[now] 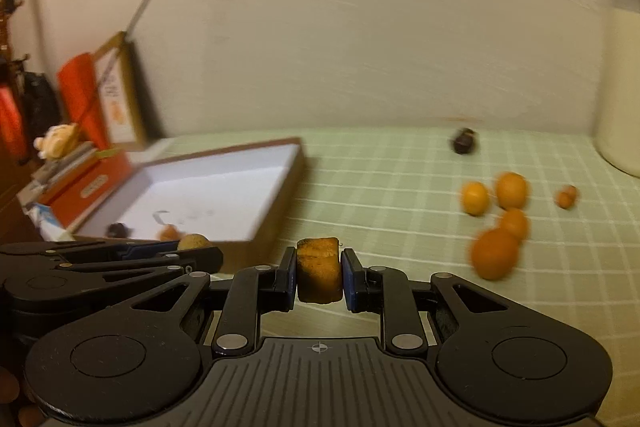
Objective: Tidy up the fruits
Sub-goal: 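Carry both fruits over the white tray and open both tools to release them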
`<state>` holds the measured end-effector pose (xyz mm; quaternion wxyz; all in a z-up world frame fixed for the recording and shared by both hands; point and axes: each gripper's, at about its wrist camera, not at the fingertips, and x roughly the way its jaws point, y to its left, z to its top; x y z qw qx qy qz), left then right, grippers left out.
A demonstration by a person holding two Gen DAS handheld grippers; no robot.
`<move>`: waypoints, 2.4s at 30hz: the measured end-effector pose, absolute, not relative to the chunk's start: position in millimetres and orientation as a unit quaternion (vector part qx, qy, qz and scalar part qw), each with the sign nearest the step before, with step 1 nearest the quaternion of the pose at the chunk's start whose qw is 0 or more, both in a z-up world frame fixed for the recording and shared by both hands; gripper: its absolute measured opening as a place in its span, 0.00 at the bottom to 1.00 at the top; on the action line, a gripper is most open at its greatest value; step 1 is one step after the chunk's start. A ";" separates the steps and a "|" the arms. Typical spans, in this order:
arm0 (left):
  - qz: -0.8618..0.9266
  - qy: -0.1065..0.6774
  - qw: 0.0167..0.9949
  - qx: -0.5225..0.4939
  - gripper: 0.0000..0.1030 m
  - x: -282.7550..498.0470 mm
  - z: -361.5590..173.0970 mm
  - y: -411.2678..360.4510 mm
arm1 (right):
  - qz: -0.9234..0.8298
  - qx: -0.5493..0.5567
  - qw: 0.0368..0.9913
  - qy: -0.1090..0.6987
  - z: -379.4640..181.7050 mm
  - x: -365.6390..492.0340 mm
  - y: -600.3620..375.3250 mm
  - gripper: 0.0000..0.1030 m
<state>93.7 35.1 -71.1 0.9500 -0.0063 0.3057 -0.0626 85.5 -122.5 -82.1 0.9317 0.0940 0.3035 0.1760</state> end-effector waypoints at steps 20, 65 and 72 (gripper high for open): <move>0.061 0.266 0.961 -0.054 0.17 76.2 -47.6 139.4 | 0.272 0.057 0.928 0.246 -56.7 89.2 -27.7 0.23; 0.109 0.305 0.946 -0.034 0.29 190.2 -74.0 210.9 | 0.184 0.038 0.937 0.295 -95.8 207.0 2.5 0.23; 0.132 0.302 0.944 -0.023 0.66 192.2 -72.9 208.3 | 0.170 0.066 0.951 0.250 -79.7 195.3 -14.2 0.82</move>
